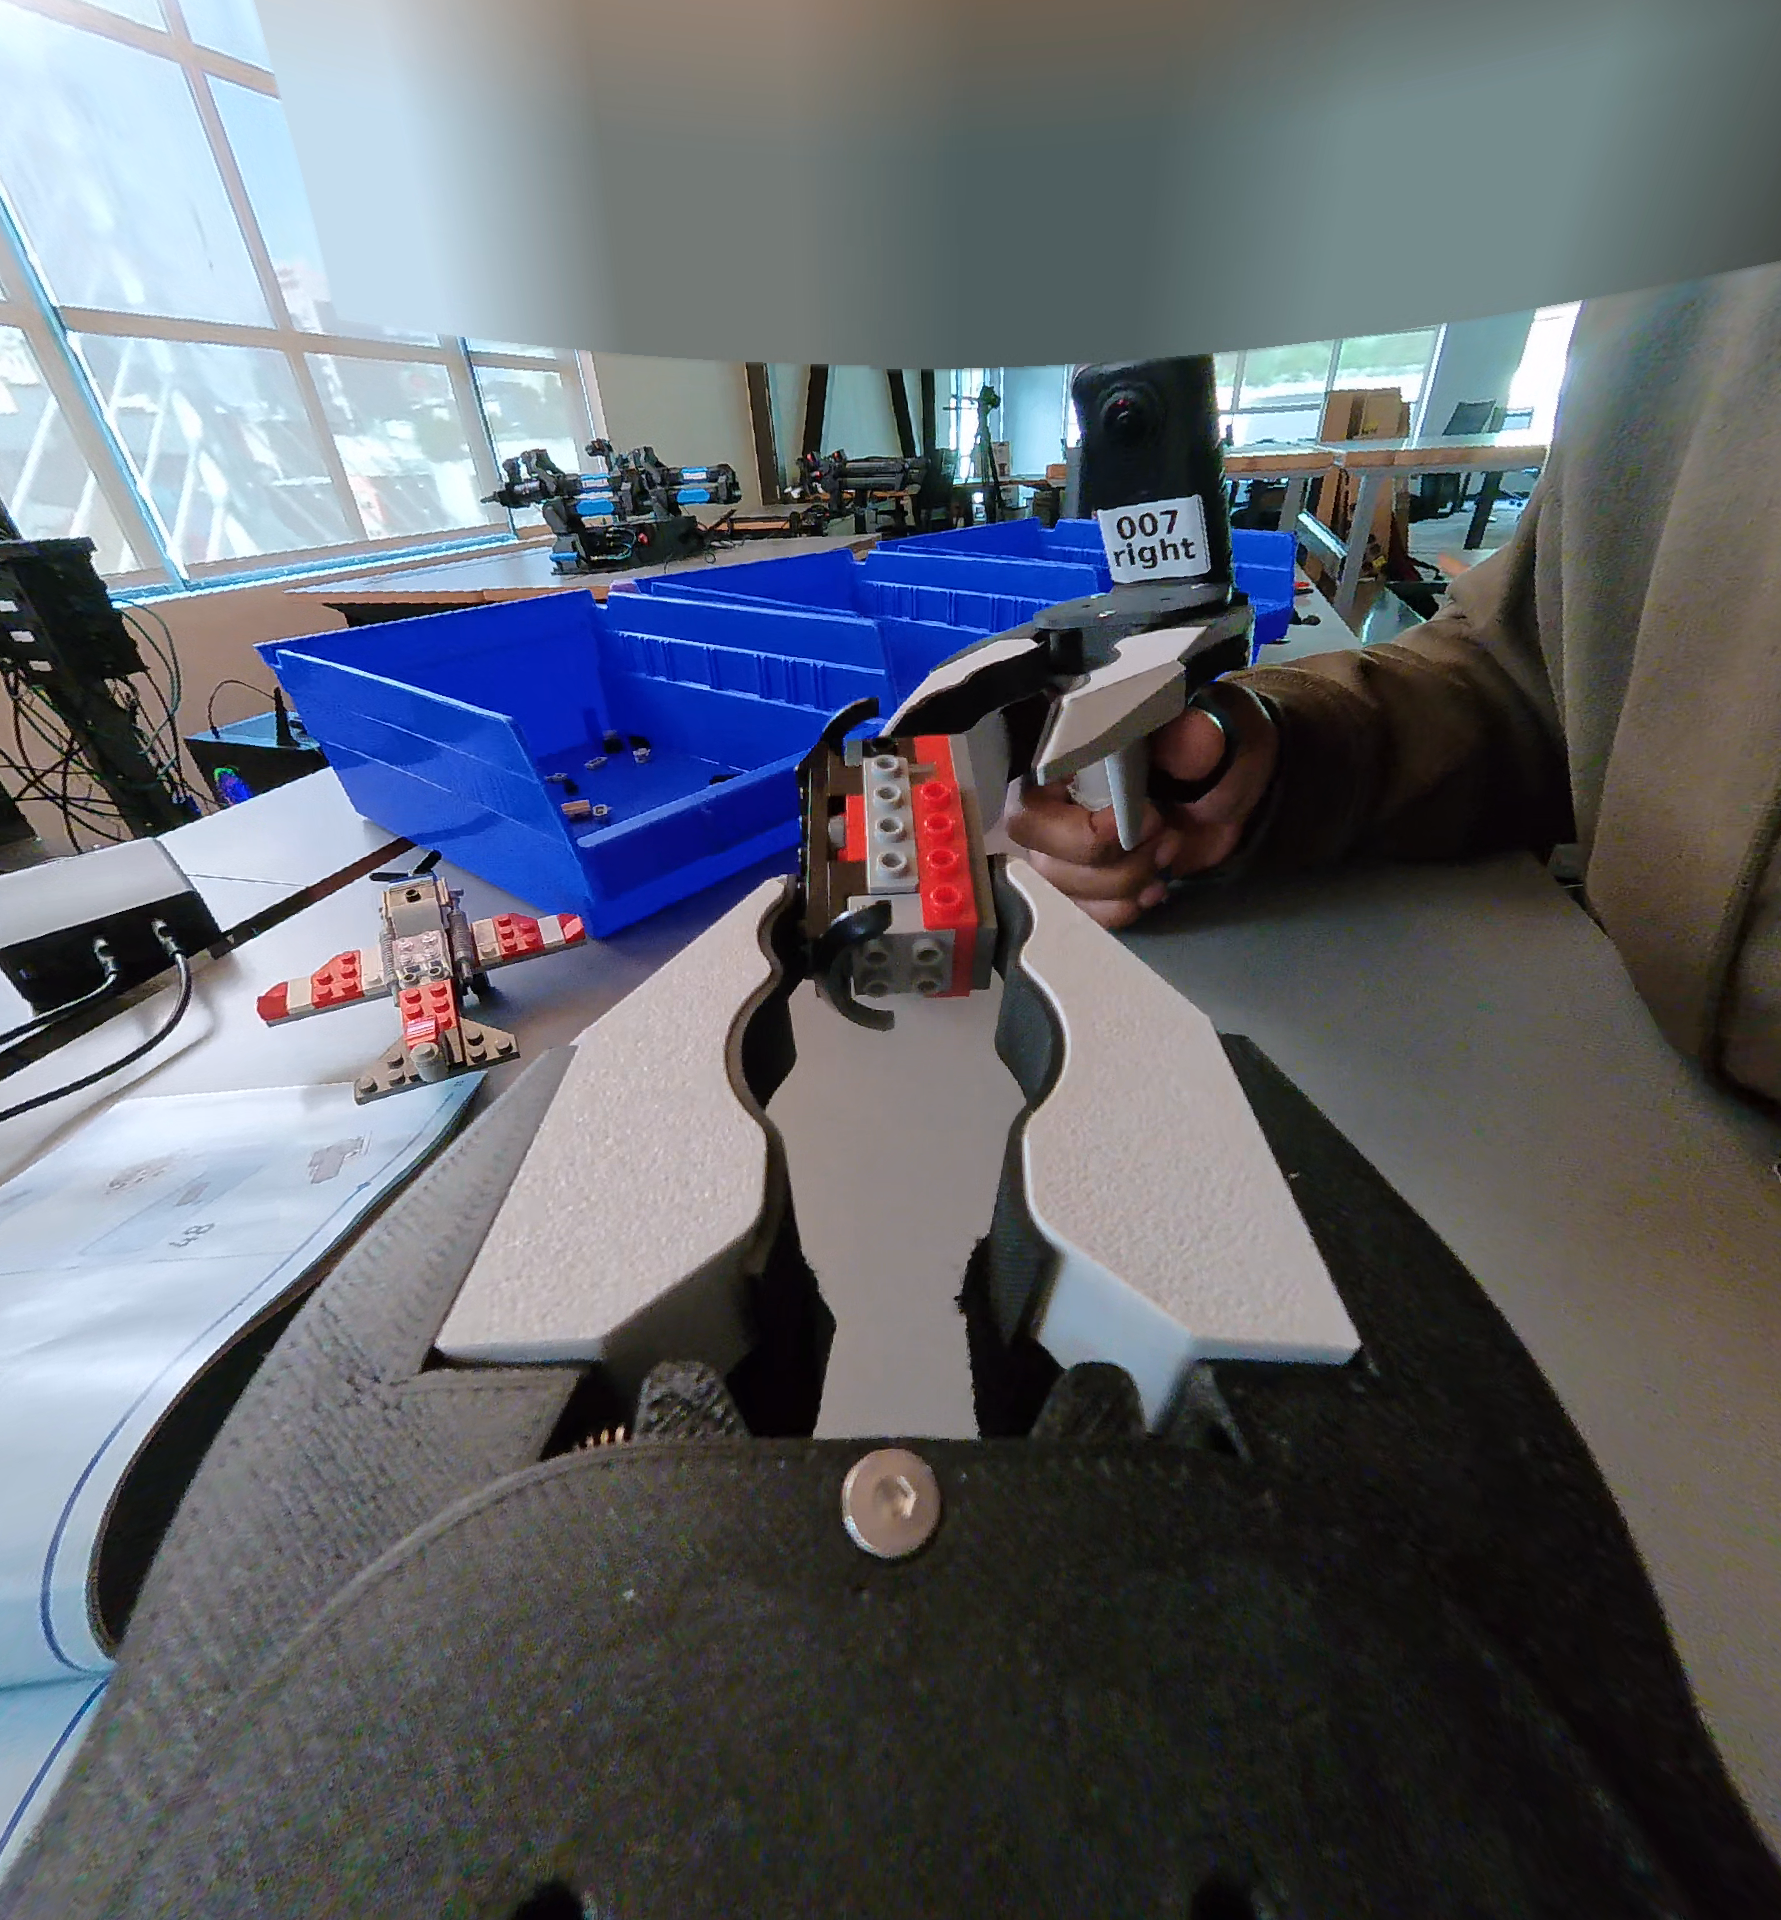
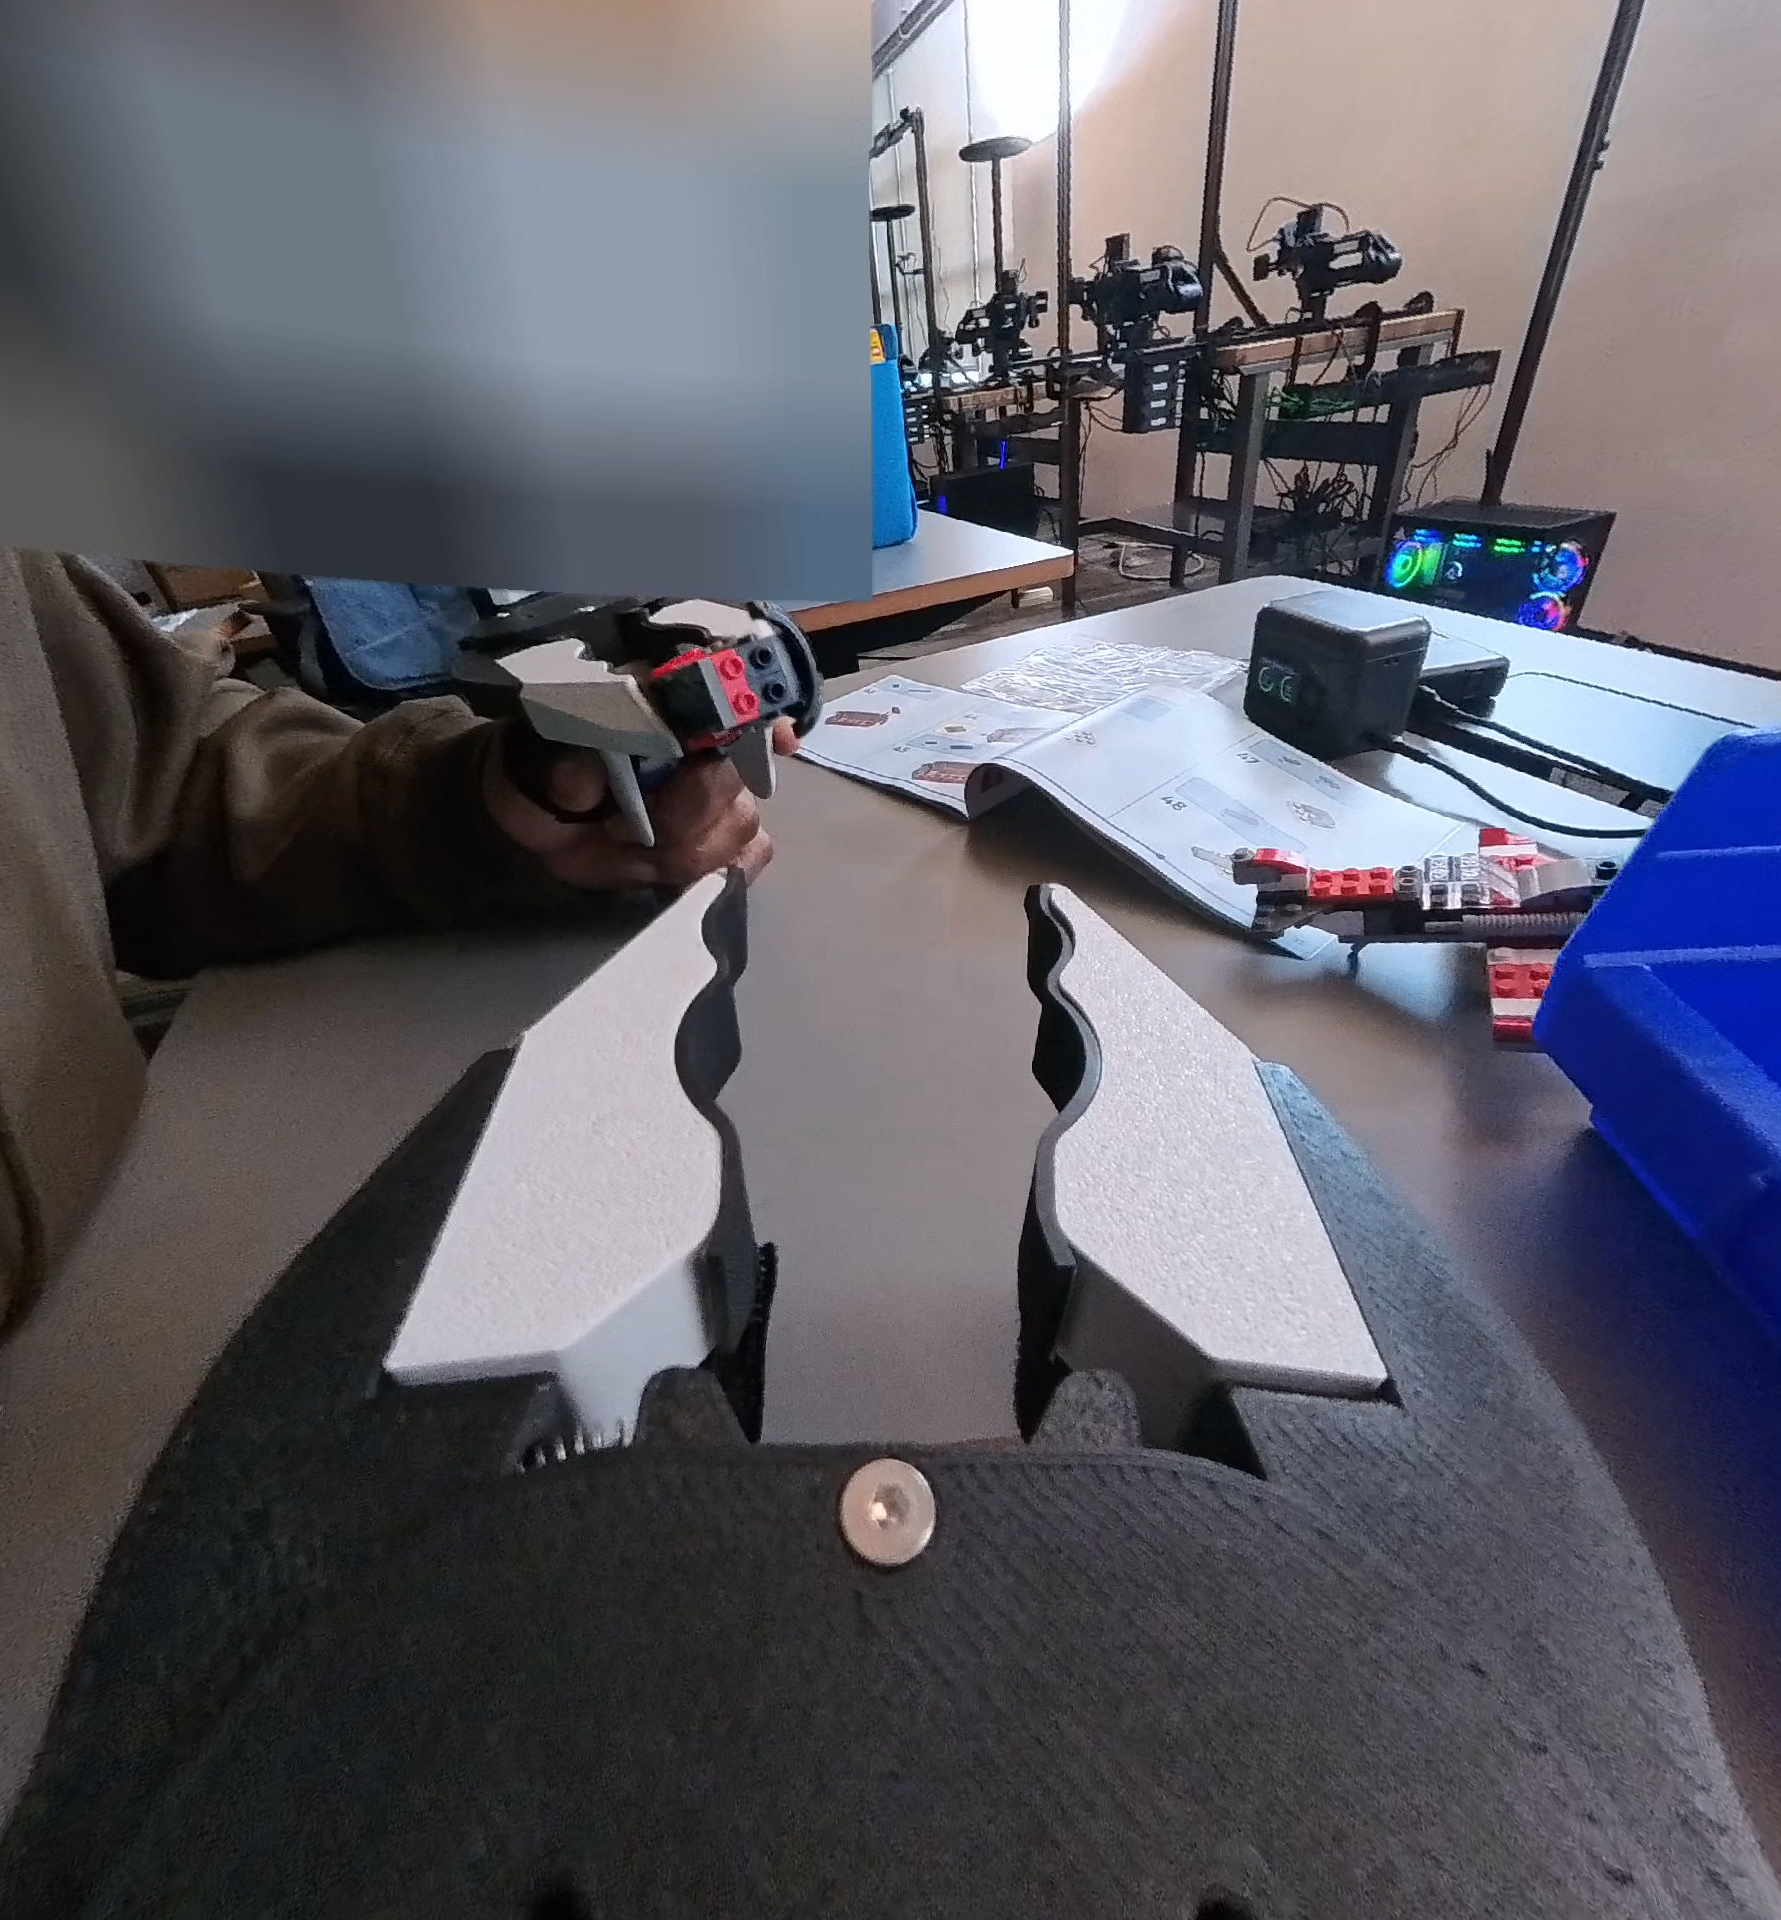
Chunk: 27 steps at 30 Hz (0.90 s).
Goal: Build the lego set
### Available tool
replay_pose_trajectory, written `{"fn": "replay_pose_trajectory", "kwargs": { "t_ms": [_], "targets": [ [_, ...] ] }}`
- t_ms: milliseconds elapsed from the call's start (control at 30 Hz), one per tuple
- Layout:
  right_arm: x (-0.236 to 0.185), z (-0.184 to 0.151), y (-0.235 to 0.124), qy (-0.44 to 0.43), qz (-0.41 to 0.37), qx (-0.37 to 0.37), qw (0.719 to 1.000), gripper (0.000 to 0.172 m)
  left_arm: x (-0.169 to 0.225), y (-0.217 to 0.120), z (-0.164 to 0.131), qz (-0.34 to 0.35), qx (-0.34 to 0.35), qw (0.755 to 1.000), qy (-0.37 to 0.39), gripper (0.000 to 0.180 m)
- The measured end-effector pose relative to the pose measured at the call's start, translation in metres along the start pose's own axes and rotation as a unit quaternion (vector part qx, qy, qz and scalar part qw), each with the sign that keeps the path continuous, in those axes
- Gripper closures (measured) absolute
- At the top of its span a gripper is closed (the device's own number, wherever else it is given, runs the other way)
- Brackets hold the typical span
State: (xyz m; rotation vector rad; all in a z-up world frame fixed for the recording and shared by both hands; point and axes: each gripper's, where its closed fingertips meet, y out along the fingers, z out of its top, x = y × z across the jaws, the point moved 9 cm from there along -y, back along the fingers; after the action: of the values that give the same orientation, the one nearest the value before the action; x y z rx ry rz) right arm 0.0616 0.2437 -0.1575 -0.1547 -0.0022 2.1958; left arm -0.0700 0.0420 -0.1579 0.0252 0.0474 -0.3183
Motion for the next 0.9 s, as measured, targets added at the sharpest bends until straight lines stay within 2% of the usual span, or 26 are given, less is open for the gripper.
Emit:
{"fn": "replay_pose_trajectory", "kwargs": {
  "t_ms": [267,467,667,900],
  "targets": [
    [0.000,0.000,0.000,0.000,-0.004,0.001,1.000,0.116,-0.001,0.001,0.000,0.008,-0.004,1.000,-0.002,0.145],
    [0.001,0.003,-0.005,0.010,-0.018,0.026,0.999,0.119,-0.007,0.003,-0.002,0.044,-0.027,0.999,-0.007,0.145],
    [-0.011,0.015,-0.021,0.030,-0.005,0.078,0.996,0.122,-0.008,0.009,-0.005,0.074,-0.051,0.996,0.001,0.145],
    [-0.011,0.016,-0.043,0.023,-0.004,0.082,0.996,0.124,-0.010,0.014,-0.006,0.094,-0.059,0.994,0.024,0.145]
  ]
}}
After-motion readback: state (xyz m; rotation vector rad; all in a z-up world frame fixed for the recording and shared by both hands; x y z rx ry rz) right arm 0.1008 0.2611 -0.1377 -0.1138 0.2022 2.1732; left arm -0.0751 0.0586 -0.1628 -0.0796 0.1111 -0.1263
